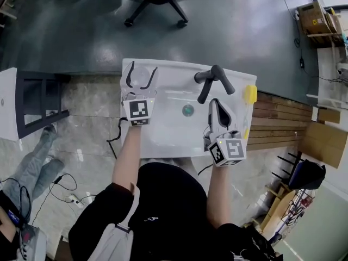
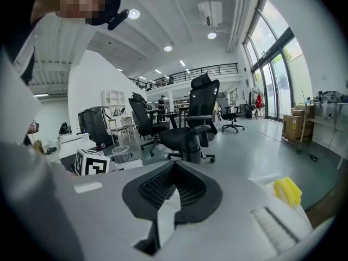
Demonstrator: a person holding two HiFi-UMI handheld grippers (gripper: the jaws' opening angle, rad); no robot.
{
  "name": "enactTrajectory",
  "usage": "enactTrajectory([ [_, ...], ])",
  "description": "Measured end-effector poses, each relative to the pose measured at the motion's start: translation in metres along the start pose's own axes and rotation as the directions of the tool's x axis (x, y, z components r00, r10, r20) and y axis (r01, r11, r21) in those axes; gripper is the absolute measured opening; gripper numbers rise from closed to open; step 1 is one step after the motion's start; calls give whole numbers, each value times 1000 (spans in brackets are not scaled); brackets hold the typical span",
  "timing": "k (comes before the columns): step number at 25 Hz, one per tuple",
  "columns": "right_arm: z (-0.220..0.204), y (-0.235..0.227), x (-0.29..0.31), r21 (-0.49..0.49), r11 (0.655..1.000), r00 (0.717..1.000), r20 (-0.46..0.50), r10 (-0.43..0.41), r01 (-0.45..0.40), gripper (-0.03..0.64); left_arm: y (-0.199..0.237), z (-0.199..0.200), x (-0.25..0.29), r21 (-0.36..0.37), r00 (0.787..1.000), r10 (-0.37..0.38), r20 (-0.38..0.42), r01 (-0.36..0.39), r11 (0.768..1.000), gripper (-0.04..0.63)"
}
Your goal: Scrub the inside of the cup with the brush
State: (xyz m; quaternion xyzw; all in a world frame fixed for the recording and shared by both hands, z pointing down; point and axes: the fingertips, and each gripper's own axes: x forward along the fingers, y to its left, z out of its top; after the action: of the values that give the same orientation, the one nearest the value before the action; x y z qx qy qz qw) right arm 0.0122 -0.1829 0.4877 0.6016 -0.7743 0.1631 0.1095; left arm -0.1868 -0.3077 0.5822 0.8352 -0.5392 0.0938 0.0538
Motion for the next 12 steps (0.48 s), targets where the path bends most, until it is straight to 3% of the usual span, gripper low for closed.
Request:
enactTrajectory([
  [12, -6, -7, 0, -14, 1000, 999, -39, -4, 3, 0, -7, 9, 7, -18, 999, -17, 30, 18, 1000, 316],
])
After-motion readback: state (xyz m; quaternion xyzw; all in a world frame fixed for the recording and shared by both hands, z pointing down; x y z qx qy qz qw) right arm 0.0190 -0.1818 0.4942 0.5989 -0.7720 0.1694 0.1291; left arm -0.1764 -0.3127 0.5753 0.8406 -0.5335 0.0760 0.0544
